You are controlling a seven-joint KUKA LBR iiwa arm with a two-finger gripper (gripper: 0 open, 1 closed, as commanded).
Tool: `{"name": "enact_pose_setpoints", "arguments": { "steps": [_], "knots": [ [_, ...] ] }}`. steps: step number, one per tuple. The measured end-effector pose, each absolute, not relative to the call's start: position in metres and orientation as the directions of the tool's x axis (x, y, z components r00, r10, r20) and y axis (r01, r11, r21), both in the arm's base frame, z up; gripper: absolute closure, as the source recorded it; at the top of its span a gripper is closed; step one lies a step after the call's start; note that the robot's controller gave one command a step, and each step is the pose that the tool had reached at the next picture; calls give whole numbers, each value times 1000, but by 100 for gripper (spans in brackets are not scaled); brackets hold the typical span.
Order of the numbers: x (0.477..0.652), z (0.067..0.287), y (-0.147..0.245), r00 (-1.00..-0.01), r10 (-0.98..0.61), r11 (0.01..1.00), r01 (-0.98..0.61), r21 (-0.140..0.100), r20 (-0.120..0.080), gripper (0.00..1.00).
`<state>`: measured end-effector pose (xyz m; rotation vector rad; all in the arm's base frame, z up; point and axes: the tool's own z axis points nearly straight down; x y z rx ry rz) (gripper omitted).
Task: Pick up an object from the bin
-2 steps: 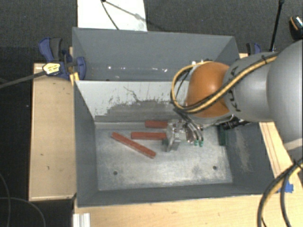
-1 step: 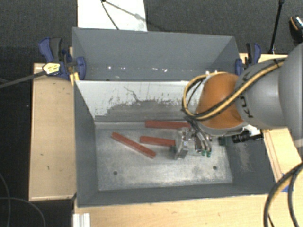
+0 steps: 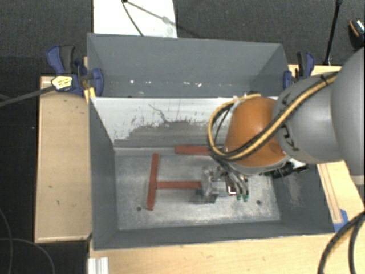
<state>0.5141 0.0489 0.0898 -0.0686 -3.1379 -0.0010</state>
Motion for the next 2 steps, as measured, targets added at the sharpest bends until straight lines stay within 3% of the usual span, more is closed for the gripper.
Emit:
{"name": "enact_pose_setpoints", "arguments": {
  "steps": [1, 2],
  "knots": [
    [519, 95, 46, -998, 61, 998, 61, 1, -4, 100],
    [500, 249, 23, -993, 116, 993, 116, 2, -10, 100]
  ]
}}
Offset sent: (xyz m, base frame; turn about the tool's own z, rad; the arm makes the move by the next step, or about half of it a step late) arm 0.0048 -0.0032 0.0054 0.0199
